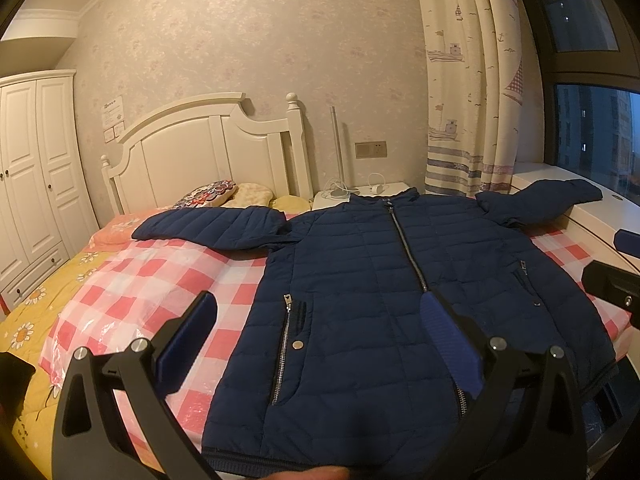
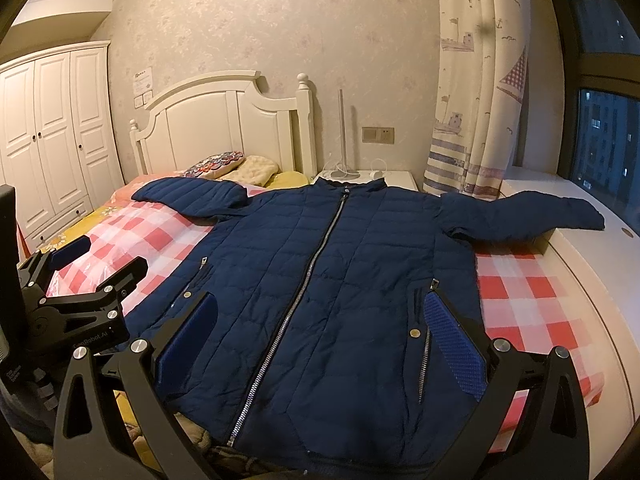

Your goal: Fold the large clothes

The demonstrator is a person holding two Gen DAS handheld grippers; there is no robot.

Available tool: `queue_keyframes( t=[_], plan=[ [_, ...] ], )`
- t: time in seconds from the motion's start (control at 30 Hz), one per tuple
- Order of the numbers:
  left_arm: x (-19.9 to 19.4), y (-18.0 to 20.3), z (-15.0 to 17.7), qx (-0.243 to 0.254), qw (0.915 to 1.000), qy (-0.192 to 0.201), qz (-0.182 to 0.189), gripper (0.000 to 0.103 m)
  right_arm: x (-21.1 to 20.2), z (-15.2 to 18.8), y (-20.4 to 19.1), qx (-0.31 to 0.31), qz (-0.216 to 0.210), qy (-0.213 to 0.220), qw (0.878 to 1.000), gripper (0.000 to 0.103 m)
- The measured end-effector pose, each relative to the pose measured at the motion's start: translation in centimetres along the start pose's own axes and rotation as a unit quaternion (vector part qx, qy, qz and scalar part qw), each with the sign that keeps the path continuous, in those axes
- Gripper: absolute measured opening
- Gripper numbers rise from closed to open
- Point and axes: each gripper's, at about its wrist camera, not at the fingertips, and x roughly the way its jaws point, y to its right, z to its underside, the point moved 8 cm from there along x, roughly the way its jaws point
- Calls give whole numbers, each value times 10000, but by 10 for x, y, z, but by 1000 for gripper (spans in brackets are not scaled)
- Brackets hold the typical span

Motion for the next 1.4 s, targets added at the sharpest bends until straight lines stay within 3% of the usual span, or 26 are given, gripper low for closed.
queue_keyframes(
  t=[1.4],
  plan=[
    [-2,-6,6,-17,10000,-46,1,101,1,6,-2,49,-17,-66,10000,99]
  ],
)
